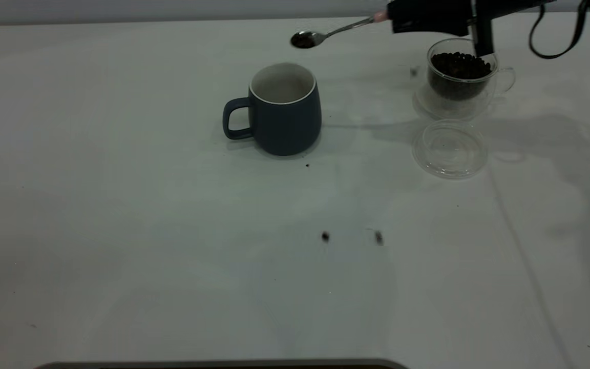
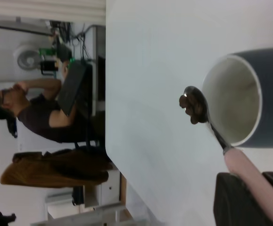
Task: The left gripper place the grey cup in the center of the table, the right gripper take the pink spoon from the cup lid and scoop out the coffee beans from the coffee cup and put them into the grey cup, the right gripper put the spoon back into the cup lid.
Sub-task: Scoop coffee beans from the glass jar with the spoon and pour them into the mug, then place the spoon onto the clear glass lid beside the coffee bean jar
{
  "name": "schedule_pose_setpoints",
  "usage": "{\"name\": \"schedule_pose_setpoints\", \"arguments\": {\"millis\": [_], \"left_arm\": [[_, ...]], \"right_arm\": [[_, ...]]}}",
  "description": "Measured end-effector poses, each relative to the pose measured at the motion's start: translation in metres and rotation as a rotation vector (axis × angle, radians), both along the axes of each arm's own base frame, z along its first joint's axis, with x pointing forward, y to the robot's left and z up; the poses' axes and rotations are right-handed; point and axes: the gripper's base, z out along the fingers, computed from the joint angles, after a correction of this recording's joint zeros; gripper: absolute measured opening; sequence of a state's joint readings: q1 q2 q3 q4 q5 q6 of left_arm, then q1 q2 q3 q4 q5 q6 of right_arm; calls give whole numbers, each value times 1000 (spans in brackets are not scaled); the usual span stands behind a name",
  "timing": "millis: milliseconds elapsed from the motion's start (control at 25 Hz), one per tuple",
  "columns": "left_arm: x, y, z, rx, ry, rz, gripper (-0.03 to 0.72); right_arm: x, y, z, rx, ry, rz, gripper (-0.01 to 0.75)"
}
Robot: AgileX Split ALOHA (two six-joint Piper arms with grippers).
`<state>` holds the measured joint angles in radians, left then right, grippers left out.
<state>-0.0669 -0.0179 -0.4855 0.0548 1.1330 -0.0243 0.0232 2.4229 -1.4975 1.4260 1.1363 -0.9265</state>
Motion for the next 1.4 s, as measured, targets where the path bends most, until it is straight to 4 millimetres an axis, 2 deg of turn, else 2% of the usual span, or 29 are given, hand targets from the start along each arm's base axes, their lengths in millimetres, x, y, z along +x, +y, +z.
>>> {"name": "schedule_pose_setpoints", "arguments": {"millis": [200, 520, 840, 1040, 1160, 1240, 1320, 1400], "left_arm": [[0, 0, 0, 0, 0, 0, 567], [0, 0, 0, -1, 0, 1, 567], [0, 0, 0, -1, 0, 1, 567], [0, 0, 0, -1, 0, 1, 567], [0, 0, 0, -1, 0, 1, 567], [0, 0, 0, -1, 0, 1, 567], [0, 0, 0, -1, 0, 1, 567], [0, 0, 0, -1, 0, 1, 567]], "right_arm": [[-2, 22, -7, -53, -57, 40, 98], [3, 27, -12, -207, -329, 113, 98], [1, 45, 21, -341, -614, 278, 98], [-7, 48, 53, -407, -624, 352, 98], [-21, 43, 81, -432, -576, 404, 98], [-33, 33, 96, -469, -561, 430, 98], [-46, 11, 104, -501, -532, 426, 98], [-57, -16, 101, -512, -475, 377, 98]]}}
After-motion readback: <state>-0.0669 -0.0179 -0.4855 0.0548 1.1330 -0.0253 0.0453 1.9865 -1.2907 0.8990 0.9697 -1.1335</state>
